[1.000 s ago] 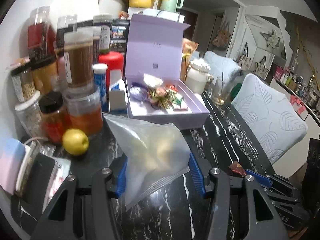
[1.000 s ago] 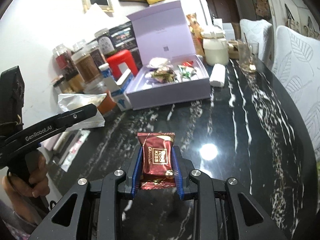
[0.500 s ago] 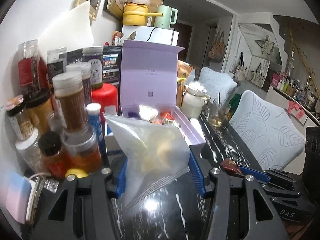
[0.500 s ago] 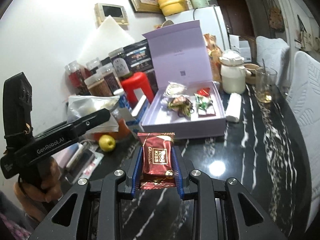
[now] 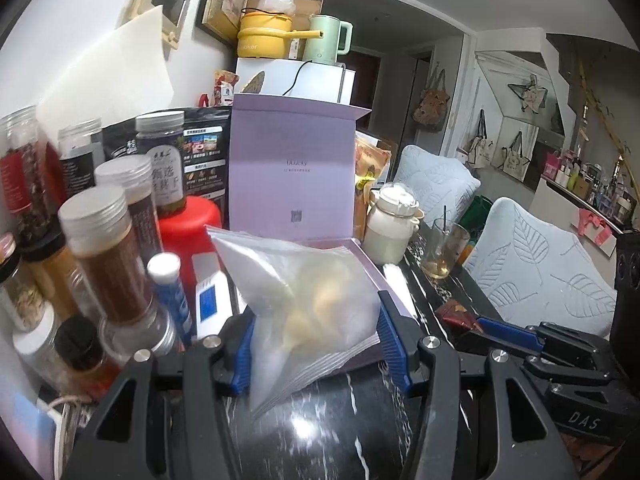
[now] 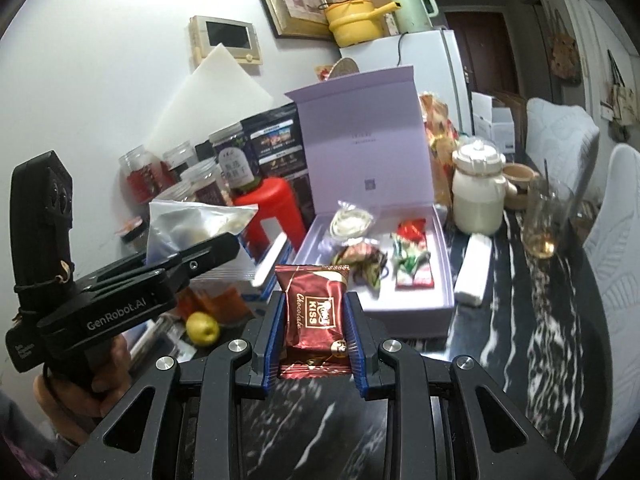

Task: Organize soft objects
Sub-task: 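Carry the Kisses packet and the zip bag over the lavender box, then lower both items into the lavender box and open both grippers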

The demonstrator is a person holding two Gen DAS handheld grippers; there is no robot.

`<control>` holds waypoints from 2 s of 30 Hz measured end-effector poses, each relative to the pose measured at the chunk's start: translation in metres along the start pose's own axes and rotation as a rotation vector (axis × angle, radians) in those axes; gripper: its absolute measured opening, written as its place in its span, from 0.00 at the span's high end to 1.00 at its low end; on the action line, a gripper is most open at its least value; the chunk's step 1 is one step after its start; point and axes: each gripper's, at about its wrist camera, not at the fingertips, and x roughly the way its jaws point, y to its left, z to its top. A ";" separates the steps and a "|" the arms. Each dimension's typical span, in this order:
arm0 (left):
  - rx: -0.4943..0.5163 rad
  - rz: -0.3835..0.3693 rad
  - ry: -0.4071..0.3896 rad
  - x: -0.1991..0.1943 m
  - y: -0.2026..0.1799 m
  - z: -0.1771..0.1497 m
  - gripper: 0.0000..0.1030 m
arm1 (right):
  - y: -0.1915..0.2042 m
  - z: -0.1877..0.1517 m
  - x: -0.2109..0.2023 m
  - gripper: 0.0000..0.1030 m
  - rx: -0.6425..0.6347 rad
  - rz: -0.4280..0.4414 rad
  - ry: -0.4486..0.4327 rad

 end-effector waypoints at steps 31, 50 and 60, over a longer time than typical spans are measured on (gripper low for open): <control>0.048 0.001 -0.025 0.123 0.002 0.082 0.49 | -0.060 0.093 0.092 0.72 -0.064 -0.033 -0.054; 0.045 0.062 0.096 0.188 0.014 0.070 0.49 | -0.094 0.109 0.140 0.72 -0.048 -0.044 0.011; 0.024 0.033 0.220 0.222 0.019 0.056 0.49 | -0.115 0.097 0.168 0.72 0.008 -0.042 0.112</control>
